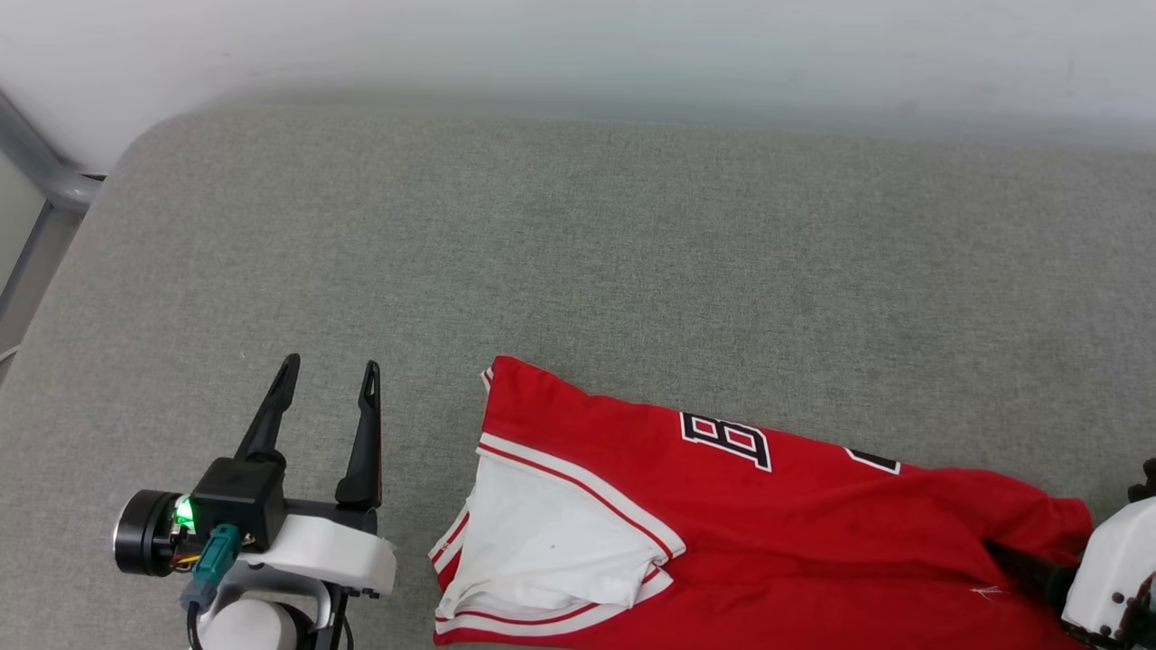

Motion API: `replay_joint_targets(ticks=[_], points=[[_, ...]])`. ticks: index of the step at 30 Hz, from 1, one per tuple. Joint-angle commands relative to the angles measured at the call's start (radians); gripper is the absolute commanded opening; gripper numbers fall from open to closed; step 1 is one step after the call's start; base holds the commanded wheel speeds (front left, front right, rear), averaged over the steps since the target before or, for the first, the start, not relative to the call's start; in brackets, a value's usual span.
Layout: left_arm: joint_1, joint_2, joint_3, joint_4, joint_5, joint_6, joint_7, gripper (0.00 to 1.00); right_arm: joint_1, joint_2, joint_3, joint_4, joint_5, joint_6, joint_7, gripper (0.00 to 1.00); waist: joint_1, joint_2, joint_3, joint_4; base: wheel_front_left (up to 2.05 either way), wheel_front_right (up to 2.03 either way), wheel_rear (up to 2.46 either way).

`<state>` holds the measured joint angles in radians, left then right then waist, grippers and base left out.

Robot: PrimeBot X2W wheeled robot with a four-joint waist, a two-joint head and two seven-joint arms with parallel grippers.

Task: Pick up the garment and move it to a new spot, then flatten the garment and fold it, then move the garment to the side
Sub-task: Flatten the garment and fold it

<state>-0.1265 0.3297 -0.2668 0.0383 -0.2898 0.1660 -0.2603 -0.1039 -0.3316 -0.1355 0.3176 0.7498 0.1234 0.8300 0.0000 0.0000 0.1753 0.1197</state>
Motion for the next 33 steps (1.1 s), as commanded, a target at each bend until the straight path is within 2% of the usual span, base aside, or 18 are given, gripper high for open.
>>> replay_joint_targets(ticks=[1,2,3,16,21,26,33], points=[[0.015,-0.01,0.008,0.006,0.008,-0.01,-0.007,1.0,0.004,0.073,0.062,0.026,0.022,0.013,0.001,1.0,0.0,0.0,-0.006,-0.002,0.0,0.0,0.0],[0.017,-0.013,0.012,0.009,0.012,-0.014,-0.007,1.0,0.005,0.067,0.067,0.028,0.021,0.013,-0.007,0.39,0.0,0.0,-0.008,-0.002,0.0,0.0,0.0],[0.018,-0.015,0.016,0.01,0.016,-0.017,-0.007,1.0,0.006,0.057,0.074,0.03,0.018,0.013,-0.016,0.0,0.0,0.0,-0.011,-0.003,0.0,0.0,0.0],[0.039,-0.049,0.061,0.023,0.048,-0.057,-0.007,1.0,0.007,-0.102,0.05,0.058,0.016,0.006,-0.132,0.0,0.0,0.0,-0.032,-0.014,0.0,0.0,0.0],[0.039,-0.067,0.071,0.03,0.058,-0.067,-0.007,1.0,-0.007,-0.169,0.013,0.09,-0.003,0.006,-0.171,0.0,0.0,0.0,-0.034,-0.017,0.0,0.0,0.0],[0.043,-0.076,0.086,0.039,0.067,-0.078,-0.007,1.0,-0.025,-0.203,-0.004,0.125,-0.009,0.006,-0.199,0.0,0.0,0.0,-0.042,-0.021,0.0,0.0,0.0],[0.066,-0.095,0.106,0.046,0.076,-0.091,-0.007,1.0,-0.019,-0.199,0.019,0.095,0.011,0.007,-0.198,0.0,0.0,0.0,-0.081,-0.033,0.0,0.0,0.0]])
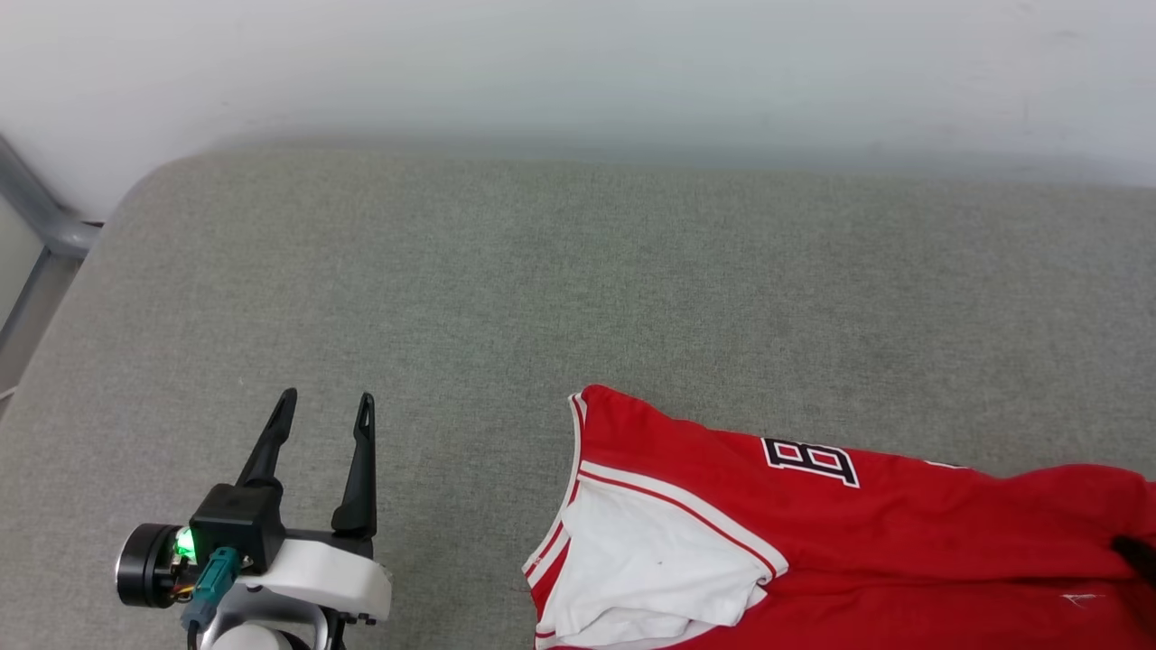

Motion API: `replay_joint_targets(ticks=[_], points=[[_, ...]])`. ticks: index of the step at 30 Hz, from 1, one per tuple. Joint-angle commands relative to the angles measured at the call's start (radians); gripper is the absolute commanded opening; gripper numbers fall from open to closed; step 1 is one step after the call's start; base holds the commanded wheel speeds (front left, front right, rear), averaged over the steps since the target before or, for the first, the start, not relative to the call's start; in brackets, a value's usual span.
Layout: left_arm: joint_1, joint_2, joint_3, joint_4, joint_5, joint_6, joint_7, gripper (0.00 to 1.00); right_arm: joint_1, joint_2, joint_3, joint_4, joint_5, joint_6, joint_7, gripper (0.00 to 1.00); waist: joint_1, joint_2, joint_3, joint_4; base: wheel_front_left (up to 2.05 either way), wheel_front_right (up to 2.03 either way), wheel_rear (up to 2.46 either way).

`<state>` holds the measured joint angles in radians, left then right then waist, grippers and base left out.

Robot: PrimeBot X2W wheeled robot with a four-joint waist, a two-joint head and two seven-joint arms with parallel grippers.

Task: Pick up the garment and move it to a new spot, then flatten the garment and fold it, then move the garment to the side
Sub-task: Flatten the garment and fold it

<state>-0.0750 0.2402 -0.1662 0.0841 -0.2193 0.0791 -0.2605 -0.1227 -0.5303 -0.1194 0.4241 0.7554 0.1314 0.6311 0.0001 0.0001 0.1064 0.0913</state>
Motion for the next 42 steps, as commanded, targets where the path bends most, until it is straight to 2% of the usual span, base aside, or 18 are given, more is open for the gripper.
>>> replay_joint_targets(ticks=[1,6,14,20,26,29,32,42], points=[[0.018,-0.008,0.008,0.002,0.006,-0.006,-0.007,1.0,0.006,0.003,0.009,-0.026,0.011,-0.002,0.009,0.0,-0.0001,-0.0001,-0.02,-0.007,0.0,0.0,0.0],[0.044,-0.021,0.02,0.008,0.013,-0.018,-0.006,1.0,0.046,0.022,0.032,-0.115,0.021,-0.001,0.056,0.0,-0.0001,-0.0001,-0.067,-0.009,0.0,0.0,0.0],[0.077,-0.041,0.036,0.01,0.02,-0.034,-0.005,1.0,0.103,0.092,0.047,-0.283,0.036,-0.001,0.206,0.0,-0.0001,-0.0001,-0.114,0.004,0.0,0.0,0.0],[0.094,-0.052,0.049,0.007,0.028,-0.05,-0.005,1.0,0.119,0.225,0.05,-0.412,0.076,-0.001,0.331,0.0,-0.0001,-0.0001,-0.126,0.03,0.0,0.0,0.0],[0.102,-0.063,0.063,0.013,0.038,-0.061,-0.005,1.0,0.074,0.408,0.039,-0.456,0.087,-0.001,0.405,0.0,-0.0001,-0.0001,-0.124,0.067,0.0,0.0,0.0],[0.1,-0.066,0.071,0.014,0.042,-0.065,-0.005,1.0,0.05,0.463,0.034,-0.452,0.096,-0.001,0.426,0.0,-0.0001,-0.0001,-0.119,0.084,0.0,0.0,0.0],[0.093,-0.069,0.08,0.015,0.047,-0.068,-0.005,1.0,0.018,0.48,0.039,-0.429,0.104,-0.001,0.41,0.0,-0.0001,-0.0001,-0.112,0.1,0.0,0.0,0.0],[0.076,-0.081,0.1,0.026,0.058,-0.084,-0.005,1.0,-0.079,0.482,0.19,-0.223,0.147,-0.001,0.19,0.0,-0.0001,-0.0001,-0.095,0.147,0.0,0.0,0.0]])
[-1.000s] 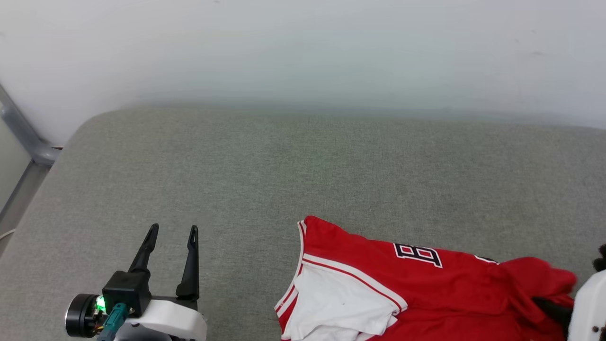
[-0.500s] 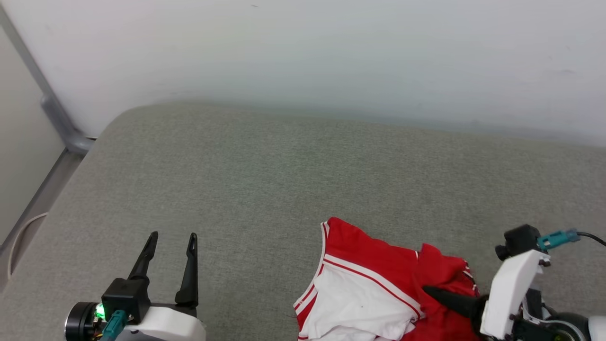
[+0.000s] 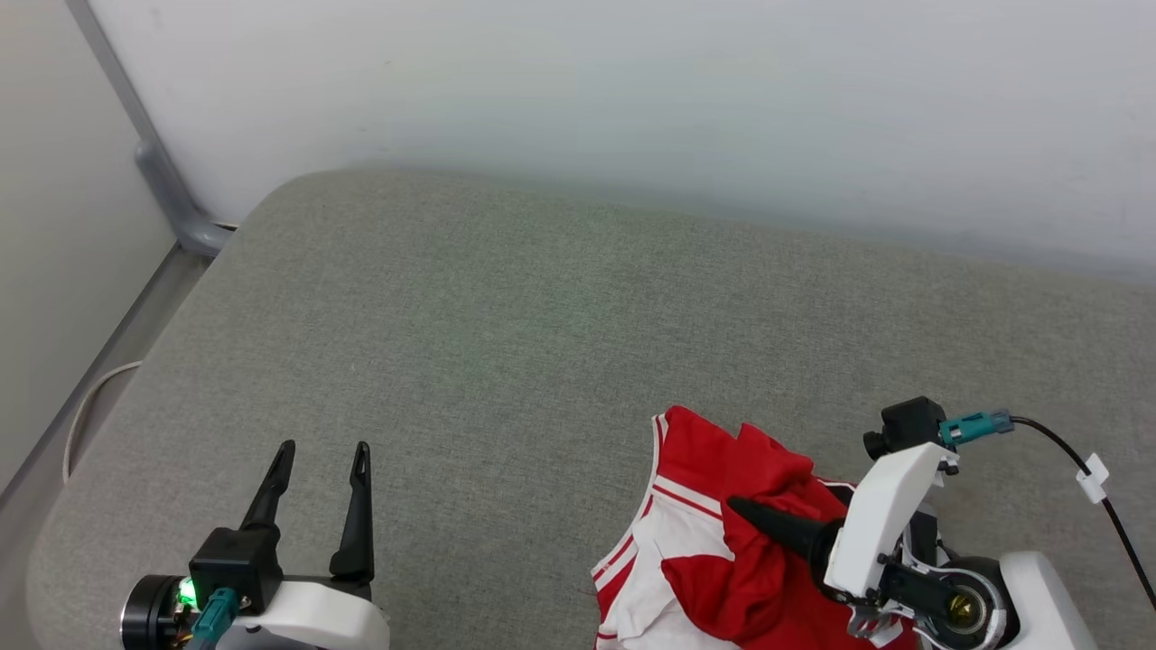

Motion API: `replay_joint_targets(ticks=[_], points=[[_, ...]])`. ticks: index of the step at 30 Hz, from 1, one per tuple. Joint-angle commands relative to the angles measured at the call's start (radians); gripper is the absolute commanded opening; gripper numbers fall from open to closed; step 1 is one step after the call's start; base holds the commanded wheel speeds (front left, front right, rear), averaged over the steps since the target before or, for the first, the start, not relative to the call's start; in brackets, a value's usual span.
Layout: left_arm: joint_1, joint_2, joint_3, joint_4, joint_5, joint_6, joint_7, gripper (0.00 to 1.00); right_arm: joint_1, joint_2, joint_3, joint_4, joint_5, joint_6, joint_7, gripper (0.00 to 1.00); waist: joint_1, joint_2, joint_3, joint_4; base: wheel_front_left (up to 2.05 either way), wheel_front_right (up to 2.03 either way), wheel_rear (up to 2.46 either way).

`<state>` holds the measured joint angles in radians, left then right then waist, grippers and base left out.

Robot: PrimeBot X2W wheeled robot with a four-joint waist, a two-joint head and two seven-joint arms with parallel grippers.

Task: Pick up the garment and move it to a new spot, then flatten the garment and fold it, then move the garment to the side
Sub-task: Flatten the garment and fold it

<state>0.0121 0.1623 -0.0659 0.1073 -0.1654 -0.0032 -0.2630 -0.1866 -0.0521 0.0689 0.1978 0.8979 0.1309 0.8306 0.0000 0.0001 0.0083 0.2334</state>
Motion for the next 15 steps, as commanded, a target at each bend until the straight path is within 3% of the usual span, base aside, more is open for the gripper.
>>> replay_joint_targets(ticks=[1,7,8,9,15], points=[[-0.013,-0.004,-0.001,0.005,0.005,-0.004,-0.002,1.0,-0.027,0.003,0.011,0.028,0.004,-0.001,-0.031,0.0,0.0,-0.0001,0.004,0.009,0.0,0.0,0.0],[-0.021,-0.018,0.003,0.017,0.015,-0.016,-0.002,1.0,-0.109,0.003,0.062,0.219,-0.033,-0.001,-0.158,0.0,0.0,-0.0001,0.02,0.038,0.0,0.0,0.0],[-0.022,-0.02,0.004,0.018,0.017,-0.018,-0.002,1.0,-0.121,0.003,0.071,0.242,-0.038,0.0,-0.173,0.44,0.0,-0.0001,0.022,0.041,0.0,0.0,0.0],[-0.024,-0.021,0.006,0.02,0.019,-0.019,-0.002,1.0,-0.132,0.003,0.081,0.264,-0.04,0.0,-0.186,1.0,0.0,-0.0001,0.023,0.044,0.0,0.0,0.0],[-0.023,-0.026,0.018,0.03,0.025,-0.023,-0.002,1.0,-0.17,0.003,0.183,0.294,0.058,-0.001,-0.228,1.0,0.0,-0.0001,0.018,0.048,0.0,0.0,0.0]])
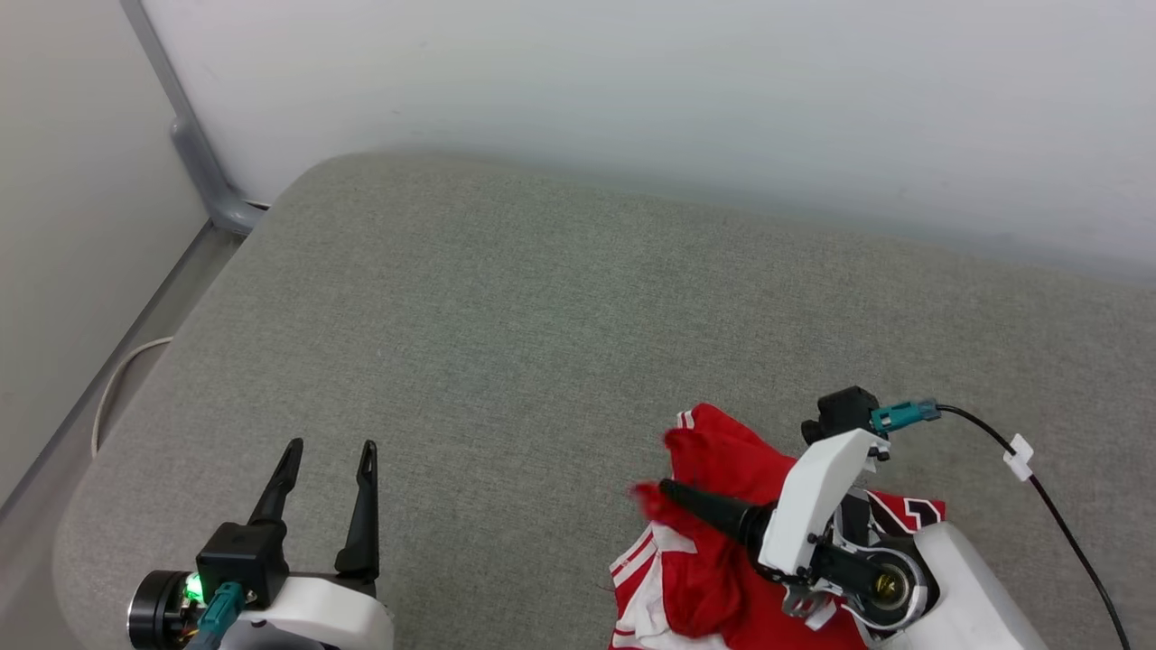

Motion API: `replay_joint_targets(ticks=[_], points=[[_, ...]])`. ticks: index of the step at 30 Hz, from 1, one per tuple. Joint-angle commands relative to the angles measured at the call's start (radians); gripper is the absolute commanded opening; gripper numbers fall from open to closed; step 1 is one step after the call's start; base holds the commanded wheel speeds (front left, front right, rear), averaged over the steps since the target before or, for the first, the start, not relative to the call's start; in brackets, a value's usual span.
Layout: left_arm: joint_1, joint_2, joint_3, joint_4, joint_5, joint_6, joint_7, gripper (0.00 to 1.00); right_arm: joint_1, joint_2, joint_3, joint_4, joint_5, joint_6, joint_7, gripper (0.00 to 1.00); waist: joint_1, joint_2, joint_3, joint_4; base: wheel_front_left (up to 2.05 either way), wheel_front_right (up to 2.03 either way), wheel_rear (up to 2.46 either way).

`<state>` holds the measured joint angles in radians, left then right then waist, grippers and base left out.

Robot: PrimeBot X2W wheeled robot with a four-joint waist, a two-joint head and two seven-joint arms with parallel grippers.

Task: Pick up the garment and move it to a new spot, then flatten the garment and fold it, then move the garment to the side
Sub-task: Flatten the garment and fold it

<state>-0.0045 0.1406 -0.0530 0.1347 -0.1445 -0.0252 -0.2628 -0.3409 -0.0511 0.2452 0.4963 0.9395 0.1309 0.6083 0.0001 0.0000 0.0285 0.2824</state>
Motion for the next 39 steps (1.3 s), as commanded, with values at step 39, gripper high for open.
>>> replay_joint_targets(ticks=[39], points=[[-0.013,-0.072,-0.008,-0.093,0.036,-0.054,-0.002,1.0,0.31,-0.166,-0.284,-0.516,-0.59,-0.001,-0.709,1.0,-0.0001,0.0,0.035,-0.221,0.0,0.0,0.0]])
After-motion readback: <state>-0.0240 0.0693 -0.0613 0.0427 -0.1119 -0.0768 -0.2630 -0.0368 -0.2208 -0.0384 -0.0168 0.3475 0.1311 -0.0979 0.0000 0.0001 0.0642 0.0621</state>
